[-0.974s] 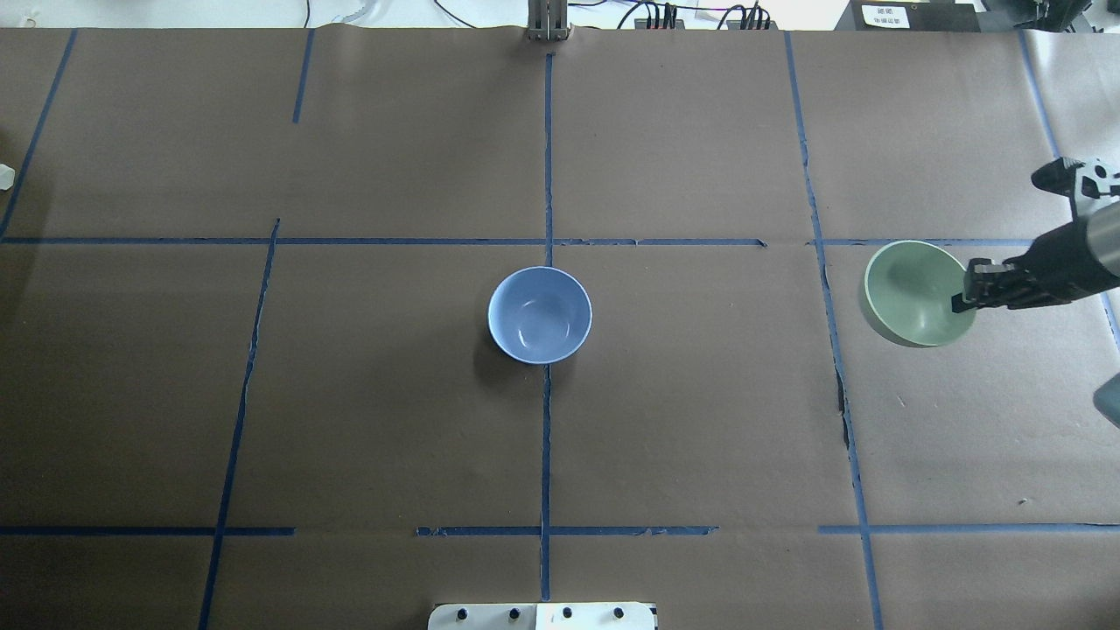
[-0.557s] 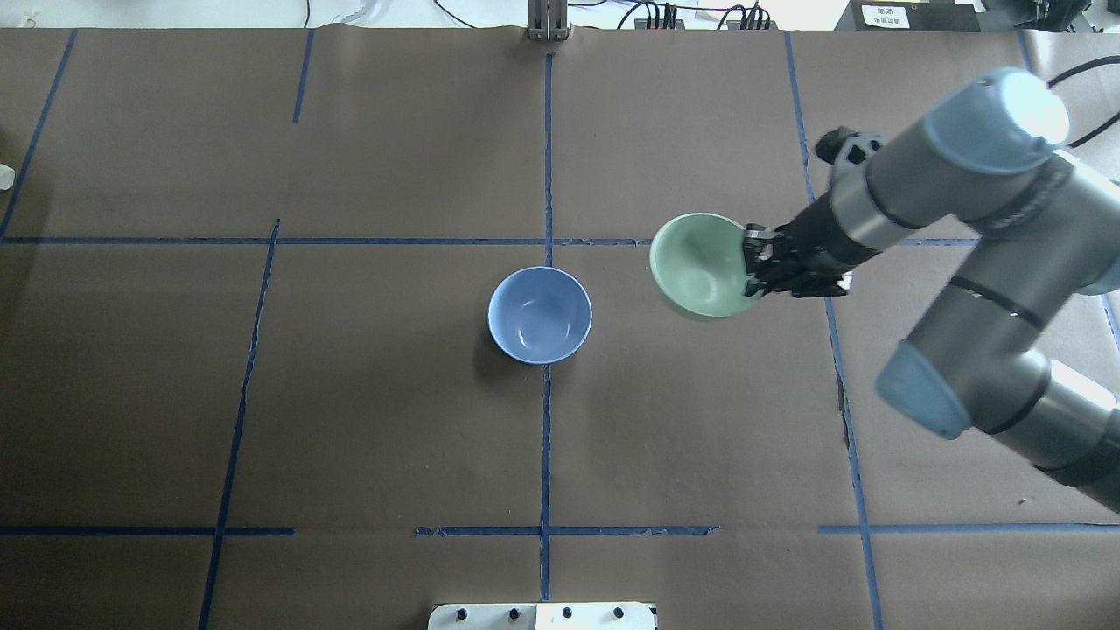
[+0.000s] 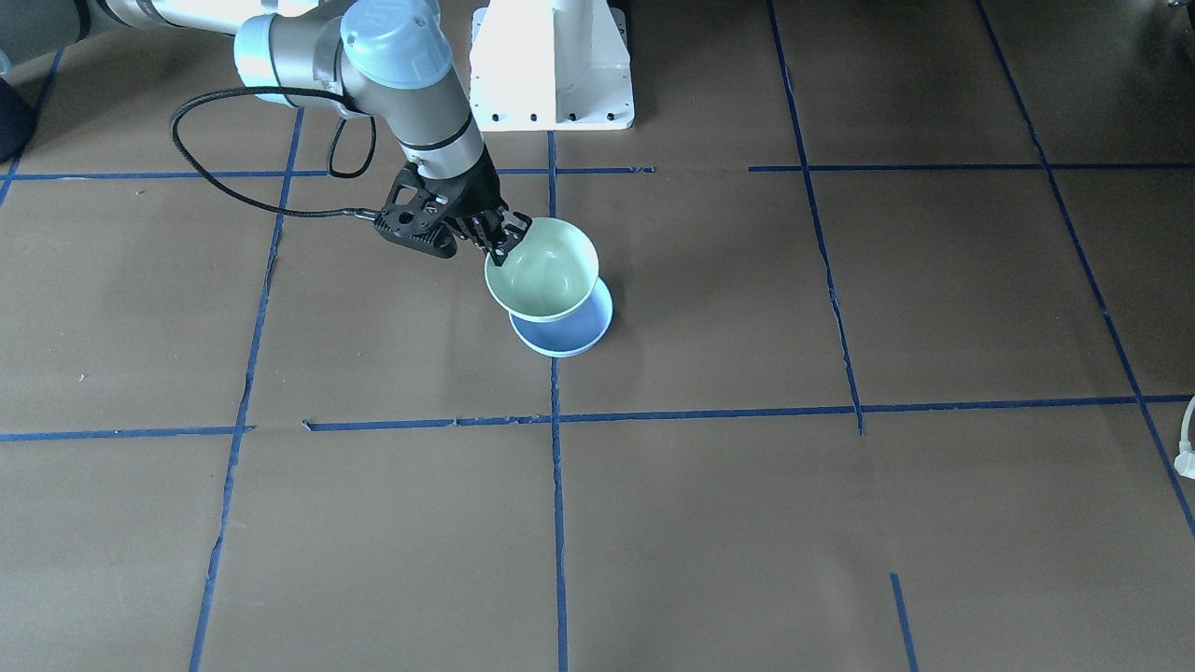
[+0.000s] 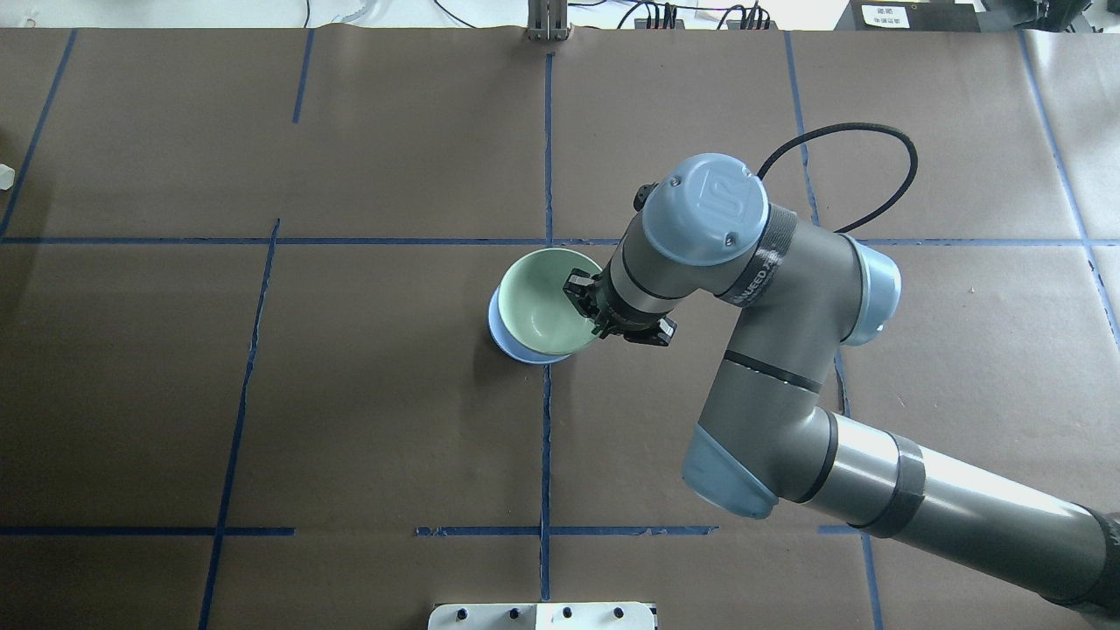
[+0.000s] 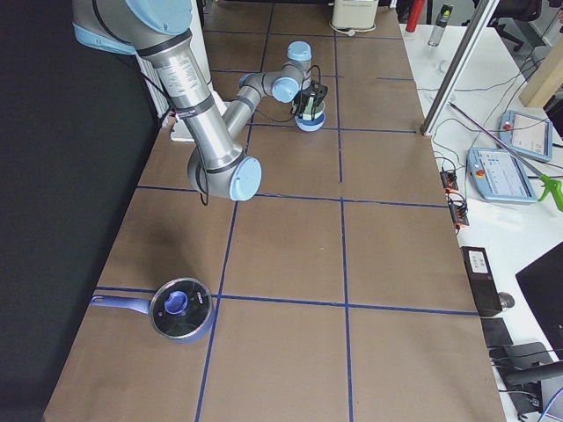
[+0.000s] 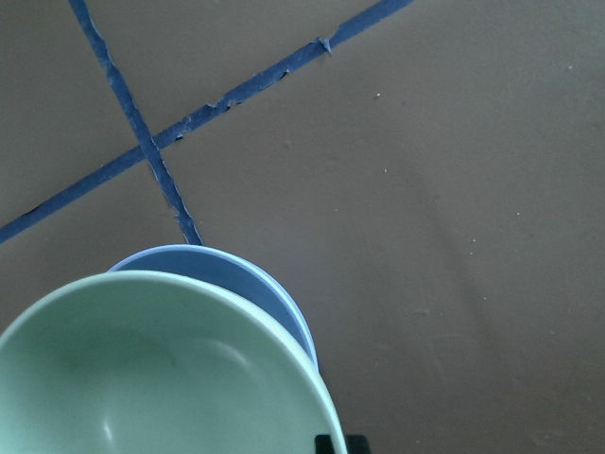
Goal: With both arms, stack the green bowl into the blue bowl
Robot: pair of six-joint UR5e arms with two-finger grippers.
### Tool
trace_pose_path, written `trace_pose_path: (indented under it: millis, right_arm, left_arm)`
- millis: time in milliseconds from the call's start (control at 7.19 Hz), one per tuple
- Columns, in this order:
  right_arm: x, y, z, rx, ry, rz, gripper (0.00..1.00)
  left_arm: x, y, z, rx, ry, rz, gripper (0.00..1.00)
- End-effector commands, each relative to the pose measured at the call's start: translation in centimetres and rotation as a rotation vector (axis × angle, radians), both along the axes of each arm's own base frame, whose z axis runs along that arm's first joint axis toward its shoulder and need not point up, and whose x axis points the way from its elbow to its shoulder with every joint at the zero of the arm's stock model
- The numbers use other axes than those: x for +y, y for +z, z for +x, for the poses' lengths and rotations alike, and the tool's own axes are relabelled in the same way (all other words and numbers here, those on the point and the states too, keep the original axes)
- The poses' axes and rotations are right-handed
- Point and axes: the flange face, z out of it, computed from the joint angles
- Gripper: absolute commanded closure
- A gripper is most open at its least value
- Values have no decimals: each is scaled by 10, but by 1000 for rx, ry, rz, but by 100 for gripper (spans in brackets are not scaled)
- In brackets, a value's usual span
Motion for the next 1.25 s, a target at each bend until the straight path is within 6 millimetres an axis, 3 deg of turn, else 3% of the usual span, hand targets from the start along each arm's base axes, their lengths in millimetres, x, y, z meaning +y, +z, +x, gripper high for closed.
trace_pose_path:
  millis: [0, 278, 696, 835, 974, 1113]
  right_arm:
    - [-5, -1, -27, 27, 9, -1, 100]
    - [-10, 12, -40, 19, 7, 2, 99]
    - [-9, 15, -39, 22, 4, 6, 94]
    - [-9, 18, -39, 26, 1, 4, 85]
    - [-9, 18, -39, 26, 2, 6, 67]
    - [-9, 19, -40, 28, 2, 5, 13]
  left_arm:
    - [0, -2, 0, 0, 0, 4, 0]
    - [-1, -2, 0, 0, 0, 4, 0]
    - [-1, 0, 1, 0, 1, 1, 0]
    - [-1, 0, 1, 0, 1, 1, 0]
    - [-1, 0, 1, 0, 1, 1, 0]
    - [0, 0, 1, 0, 0, -2, 0]
